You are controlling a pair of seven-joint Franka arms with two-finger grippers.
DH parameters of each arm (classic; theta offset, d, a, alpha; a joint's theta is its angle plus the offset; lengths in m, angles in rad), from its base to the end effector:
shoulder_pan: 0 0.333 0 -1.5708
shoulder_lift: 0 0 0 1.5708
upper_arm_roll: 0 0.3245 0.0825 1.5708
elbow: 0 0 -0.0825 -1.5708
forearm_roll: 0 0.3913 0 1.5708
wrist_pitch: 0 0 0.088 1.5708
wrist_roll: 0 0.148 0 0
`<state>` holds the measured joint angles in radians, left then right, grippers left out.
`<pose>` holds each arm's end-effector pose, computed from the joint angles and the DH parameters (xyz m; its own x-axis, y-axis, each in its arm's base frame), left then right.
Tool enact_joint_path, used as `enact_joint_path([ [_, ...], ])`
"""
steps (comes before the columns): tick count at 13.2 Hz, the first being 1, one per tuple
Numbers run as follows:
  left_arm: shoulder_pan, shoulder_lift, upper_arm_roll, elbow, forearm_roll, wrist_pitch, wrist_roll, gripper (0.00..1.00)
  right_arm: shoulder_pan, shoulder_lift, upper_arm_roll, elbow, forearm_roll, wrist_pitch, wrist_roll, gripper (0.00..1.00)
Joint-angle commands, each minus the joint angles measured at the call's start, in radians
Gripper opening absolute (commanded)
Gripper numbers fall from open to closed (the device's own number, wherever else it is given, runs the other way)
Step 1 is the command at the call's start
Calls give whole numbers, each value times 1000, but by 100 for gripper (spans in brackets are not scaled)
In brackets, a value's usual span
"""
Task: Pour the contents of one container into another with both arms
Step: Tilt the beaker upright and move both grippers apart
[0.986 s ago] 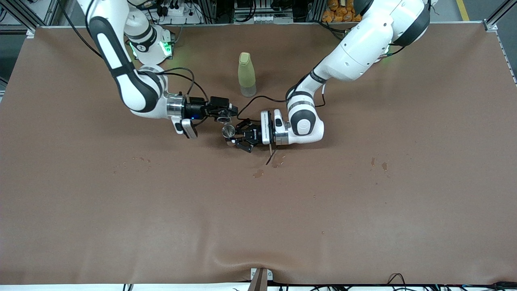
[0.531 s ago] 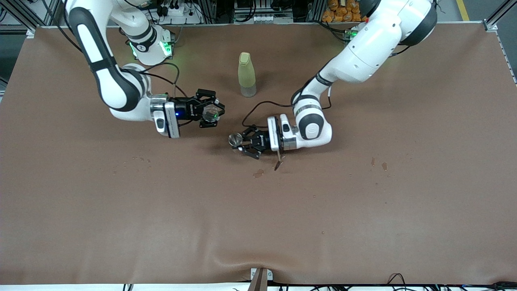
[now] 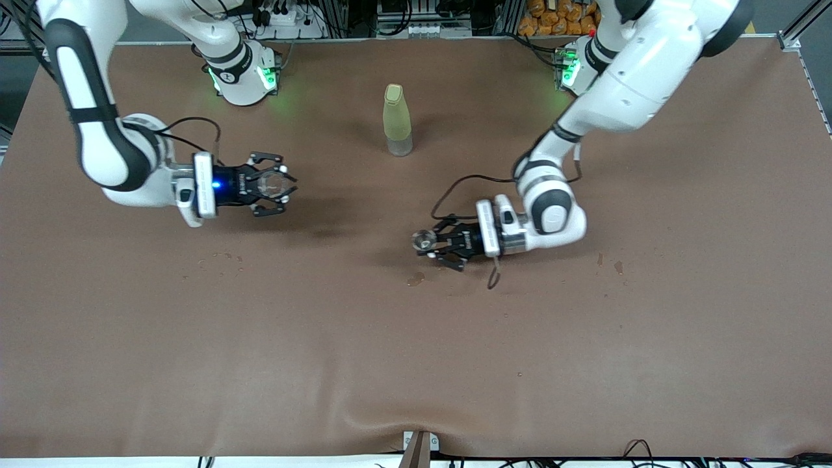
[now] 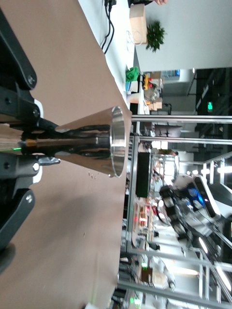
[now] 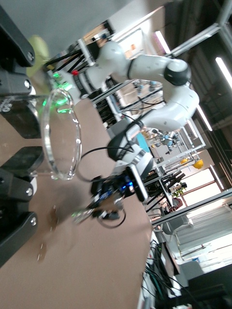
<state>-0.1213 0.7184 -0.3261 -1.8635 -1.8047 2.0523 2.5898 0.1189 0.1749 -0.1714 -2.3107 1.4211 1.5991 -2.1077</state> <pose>0.5640 -0.3551 0.1625 0.0582 -0.0800 0.9951 -0.9957 -0.0769 0.0520 0.4874 0.1184 0.2891 0.3655 0.1517 0.9184 0.9294 -0.0051 -0.3690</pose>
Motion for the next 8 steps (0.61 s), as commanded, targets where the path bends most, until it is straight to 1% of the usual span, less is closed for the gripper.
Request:
enact_joint_path([
  [1,213,-88,-18,-134,189,-199,-25,0,-108,3,6,39,-120,-22,-144,0],
  [3,368,-89,-18,-126,397,-317,-92,0,-181,27,4,68,-195,-73,-234,0],
  [5,515,-88,-18,-93,583,-406,-149,0,-250,83,4,106,-244,-114,-334,0],
  [7,641,-70,-14,-45,715,-483,-169,0,-303,155,4,155,-293,-155,-432,0],
  [8,702,-62,-13,-30,773,-500,-178,0,-326,191,4,177,-301,-169,-478,0],
])
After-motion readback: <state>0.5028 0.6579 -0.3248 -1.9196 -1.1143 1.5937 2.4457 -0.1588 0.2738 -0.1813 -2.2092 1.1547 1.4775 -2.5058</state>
